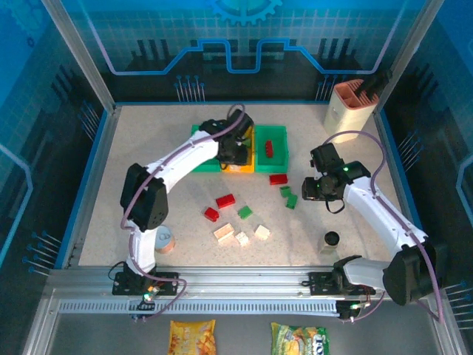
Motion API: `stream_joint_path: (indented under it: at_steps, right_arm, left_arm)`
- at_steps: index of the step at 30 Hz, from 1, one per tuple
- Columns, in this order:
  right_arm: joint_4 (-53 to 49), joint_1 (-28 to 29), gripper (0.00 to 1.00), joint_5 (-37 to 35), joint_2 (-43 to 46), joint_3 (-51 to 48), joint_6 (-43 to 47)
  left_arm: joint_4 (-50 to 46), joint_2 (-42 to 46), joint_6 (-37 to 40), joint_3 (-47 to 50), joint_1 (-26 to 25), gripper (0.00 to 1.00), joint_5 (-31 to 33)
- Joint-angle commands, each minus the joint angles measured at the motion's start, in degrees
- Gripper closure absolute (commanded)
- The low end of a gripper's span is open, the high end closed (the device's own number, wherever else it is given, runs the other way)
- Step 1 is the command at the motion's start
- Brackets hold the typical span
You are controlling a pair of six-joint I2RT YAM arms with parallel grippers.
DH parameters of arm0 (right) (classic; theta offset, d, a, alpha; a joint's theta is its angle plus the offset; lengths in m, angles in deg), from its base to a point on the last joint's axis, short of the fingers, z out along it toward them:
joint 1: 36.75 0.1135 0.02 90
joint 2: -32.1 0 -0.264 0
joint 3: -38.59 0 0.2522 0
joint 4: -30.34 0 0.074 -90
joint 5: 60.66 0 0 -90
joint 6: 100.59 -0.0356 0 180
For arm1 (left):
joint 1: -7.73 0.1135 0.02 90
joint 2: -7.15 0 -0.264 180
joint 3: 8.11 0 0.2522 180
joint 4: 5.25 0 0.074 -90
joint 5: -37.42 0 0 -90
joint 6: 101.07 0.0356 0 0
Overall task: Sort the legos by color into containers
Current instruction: Pick up the lego from the center of the table, then place the lego in the container.
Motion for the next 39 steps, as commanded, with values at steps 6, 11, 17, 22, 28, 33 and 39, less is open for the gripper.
stream_joint_path:
  at_steps: [6,11,17,22,28,33,39]
  right_arm:
    - [-1.07,-0.46,0.57,0.74,-0.05,1.78,0.37]
    - [-1.42,-0.49,0.57,0.49,0.24,1.78,0.27]
    - [-1.83,-0.25,0.57,0.56,0.24,1.78,-0.07]
    - [-1.89,-0.27,0.57,0.48,0.41,1.61,-0.25]
    - [-1.85,-0.22,0.57,0.57,0.14,1.65,-0.23]
    - [-2.22,-0.10,0.57,0.57,-0.10,2.20,-0.04]
    - [-2.42,0.04,0.57,0.63,-0.29,2.49,0.22]
  left_arm:
    - [-3.05,0.95,5.98,-1.47,9.46,0.61,2.05]
    - [-1.67,-2.28,6.92,-2.82,13.82,0.61,1.13]
    - [-0.84,-8.11,6.31,-5.43,15.97,0.61,-2.29]
    - [2.15,-11.00,4.16,-4.81,17.94,0.61,-8.61]
    - [3.91,-13.76,3.30,-4.55,19.10,0.60,-12.17]
    - [6.53,-15.54,1.82,-3.78,20.45,0.59,-17.47]
    - [7.51,-16.87,1.23,-4.84,21.22,0.56,-19.74]
